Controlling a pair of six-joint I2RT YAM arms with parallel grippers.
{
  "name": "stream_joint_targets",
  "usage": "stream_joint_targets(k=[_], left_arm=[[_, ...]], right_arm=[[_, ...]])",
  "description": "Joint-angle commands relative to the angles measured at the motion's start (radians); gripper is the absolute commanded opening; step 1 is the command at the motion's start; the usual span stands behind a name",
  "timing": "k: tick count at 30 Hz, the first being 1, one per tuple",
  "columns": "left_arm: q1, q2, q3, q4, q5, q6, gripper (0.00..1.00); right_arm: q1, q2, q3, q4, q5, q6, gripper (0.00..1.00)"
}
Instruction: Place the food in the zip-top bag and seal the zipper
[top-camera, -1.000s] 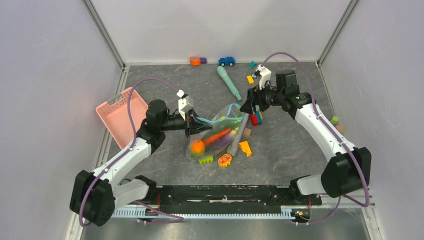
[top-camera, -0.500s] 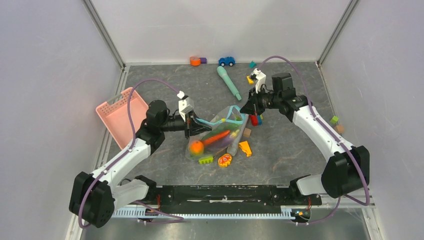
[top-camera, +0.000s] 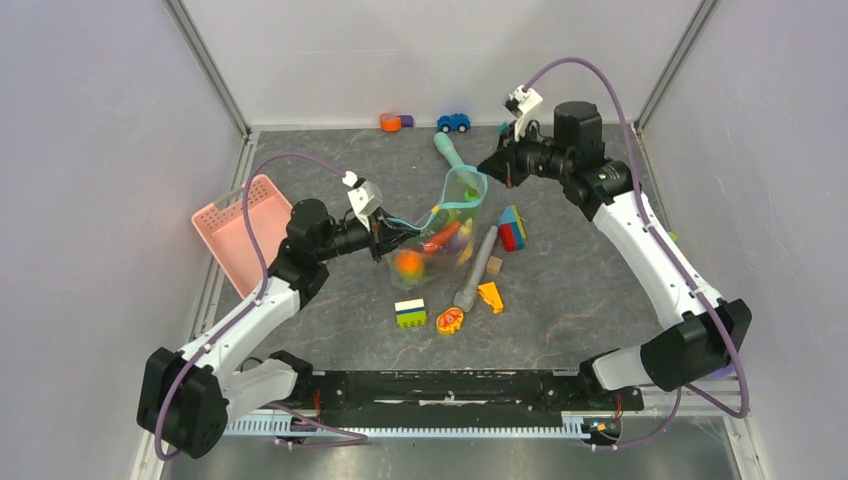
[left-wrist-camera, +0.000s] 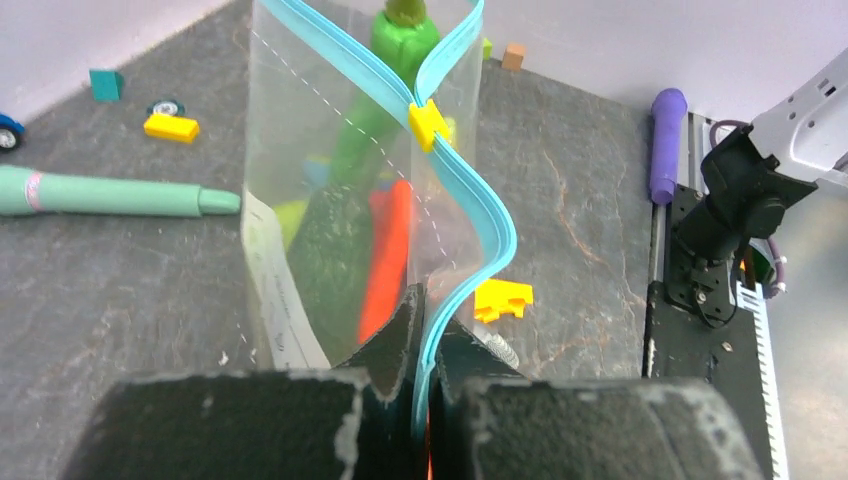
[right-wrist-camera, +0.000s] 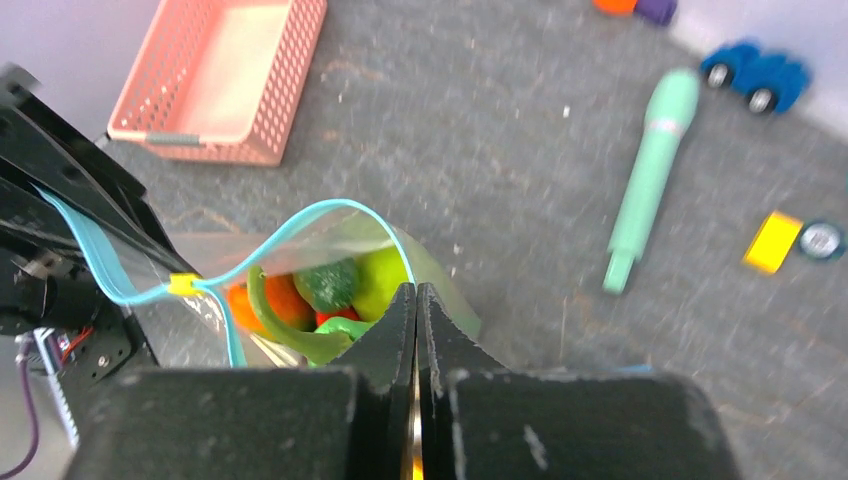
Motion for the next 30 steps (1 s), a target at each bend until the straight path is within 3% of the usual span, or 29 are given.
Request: stream_joint_targets(k=[1,4,7,8,9,12,18,22,25,30], left_arm=[[-0.001,0.031,0.057,0.130,-0.002,-0.041,0.05],[-0.001,0.055,0.066,0.107,-0.027,-0.032,0.16],[0.001,0.087,0.070,0.075,-0.103,-0.038,0.46],[0.001,0.098,0.073,0.062,-0.120,-0.042,0.93],[0.001,0.106,0.075,0.056,-0.148,-0.051,0.99],[0.001,0.103,0.085,0.037,-0.242,-0.083,1.00],[0.001,0.098,0.164,-0.018,-0.237,-0.165,1.00],[-0.001,0.135,0.185,-0.035,-0.160,-0.192,1.00],[-0.001,0.155,0.210,-0.036,-0.125,-0.240,1.00],[-0.002,0.182,0.290,-0.073,-0.139,-0.296,1.00]], right_arm=[[0.025,0.059,0.137,-0.012,0.052,-0.043,0.00],[0.032,0.079,0.162,-0.014,0.087,-0.050,0.00],[0.062,0.085,0.150,-0.003,0.174,-0.100,0.00],[0.075,0.090,0.144,-0.002,0.186,-0.106,0.00],[0.083,0.093,0.136,0.001,0.193,-0.109,0.00],[0.117,0.090,0.108,0.018,0.209,-0.121,0.00],[0.145,0.028,0.035,0.030,0.393,-0.119,0.00],[0.101,-0.019,-0.022,0.018,0.471,-0.066,0.24],[0.050,-0.071,-0.074,0.031,0.431,-0.027,0.55],[-0.014,-0.181,-0.195,0.043,0.491,0.036,0.81]])
